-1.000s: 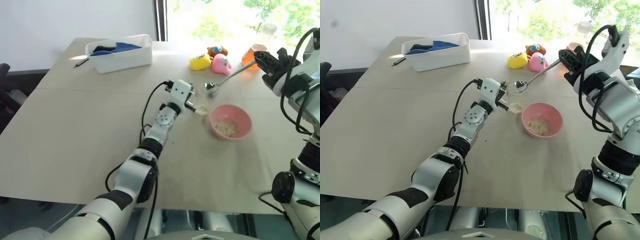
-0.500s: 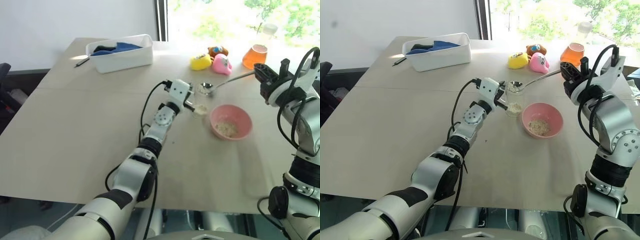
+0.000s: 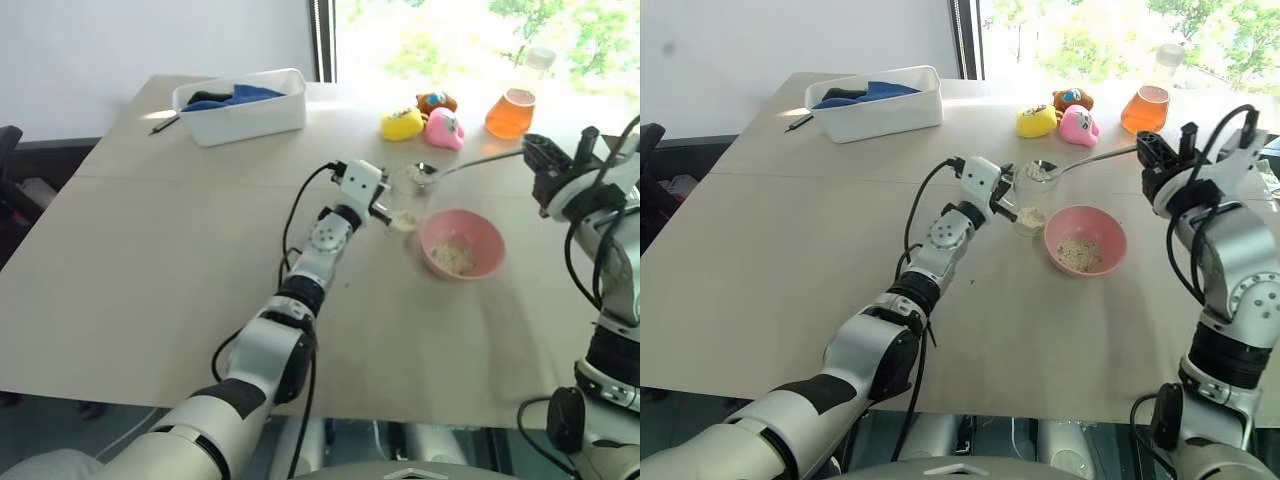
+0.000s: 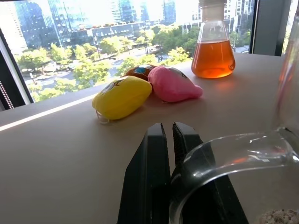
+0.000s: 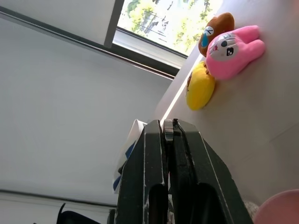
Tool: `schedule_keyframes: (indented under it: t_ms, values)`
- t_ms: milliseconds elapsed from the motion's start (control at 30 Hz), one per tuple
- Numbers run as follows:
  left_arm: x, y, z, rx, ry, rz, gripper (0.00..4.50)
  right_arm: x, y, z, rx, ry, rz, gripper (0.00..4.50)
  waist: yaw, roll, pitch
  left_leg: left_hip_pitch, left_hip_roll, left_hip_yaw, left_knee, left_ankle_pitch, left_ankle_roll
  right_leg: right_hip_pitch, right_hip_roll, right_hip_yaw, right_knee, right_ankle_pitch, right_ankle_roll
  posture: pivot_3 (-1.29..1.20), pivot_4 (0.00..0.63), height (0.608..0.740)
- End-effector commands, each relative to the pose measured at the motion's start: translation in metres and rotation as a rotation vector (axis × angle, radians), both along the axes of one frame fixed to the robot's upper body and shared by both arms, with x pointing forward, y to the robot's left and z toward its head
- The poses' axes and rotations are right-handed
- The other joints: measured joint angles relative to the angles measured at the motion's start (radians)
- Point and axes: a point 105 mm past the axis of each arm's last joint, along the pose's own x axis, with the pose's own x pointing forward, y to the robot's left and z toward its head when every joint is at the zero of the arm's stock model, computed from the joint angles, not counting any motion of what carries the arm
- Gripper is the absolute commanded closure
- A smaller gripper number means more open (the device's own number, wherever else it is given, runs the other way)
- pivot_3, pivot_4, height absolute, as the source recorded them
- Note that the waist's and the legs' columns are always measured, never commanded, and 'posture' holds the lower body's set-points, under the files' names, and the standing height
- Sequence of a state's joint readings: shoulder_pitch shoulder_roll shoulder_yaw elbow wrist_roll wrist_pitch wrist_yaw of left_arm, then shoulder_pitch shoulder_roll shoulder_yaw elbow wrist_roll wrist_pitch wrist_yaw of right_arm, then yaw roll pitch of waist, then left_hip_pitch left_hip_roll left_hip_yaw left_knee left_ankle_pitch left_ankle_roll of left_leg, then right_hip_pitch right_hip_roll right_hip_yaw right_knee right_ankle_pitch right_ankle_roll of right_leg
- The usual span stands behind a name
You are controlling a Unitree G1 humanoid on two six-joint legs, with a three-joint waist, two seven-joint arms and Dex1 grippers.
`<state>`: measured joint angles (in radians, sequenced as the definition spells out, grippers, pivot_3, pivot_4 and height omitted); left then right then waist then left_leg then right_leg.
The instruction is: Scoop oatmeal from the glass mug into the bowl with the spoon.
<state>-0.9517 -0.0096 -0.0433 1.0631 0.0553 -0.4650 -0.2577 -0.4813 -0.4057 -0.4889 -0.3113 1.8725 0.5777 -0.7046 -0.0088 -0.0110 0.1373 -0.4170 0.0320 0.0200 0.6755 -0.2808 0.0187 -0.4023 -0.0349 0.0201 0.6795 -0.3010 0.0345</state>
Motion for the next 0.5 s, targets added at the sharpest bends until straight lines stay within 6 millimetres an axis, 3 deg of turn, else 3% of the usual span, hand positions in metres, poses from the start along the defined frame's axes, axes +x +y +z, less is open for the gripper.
schedule_keyframes:
  t_ms: [33,300,500]
  values:
    - [0.001,0.006,0.015,-0.028,-0.056,0.011,4.41,-0.020,-0.023,0.019,0.014,-0.092,-0.031,4.50,0.002,0.000,0.000,0.000,0.000,0.000,0.000,0.000,0.000,0.000,0.000,0.000,0.000,0.000,0.000,0.00,0.150,0.740]
    - [0.003,0.022,0.009,-0.012,-0.047,0.050,4.41,-0.032,-0.046,0.002,-0.144,-0.032,-0.077,4.50,-0.001,0.000,0.000,0.001,0.000,0.001,0.000,0.000,0.000,0.000,0.000,0.001,0.000,0.000,0.000,0.00,0.150,0.740]
    - [0.006,0.028,0.010,-0.014,-0.046,0.072,4.41,-0.024,-0.024,-0.009,-0.501,-0.003,0.004,4.50,-0.005,0.000,0.000,0.002,0.000,0.002,0.000,0.000,0.000,0.000,0.001,0.003,0.001,0.000,0.000,0.00,0.150,0.740]
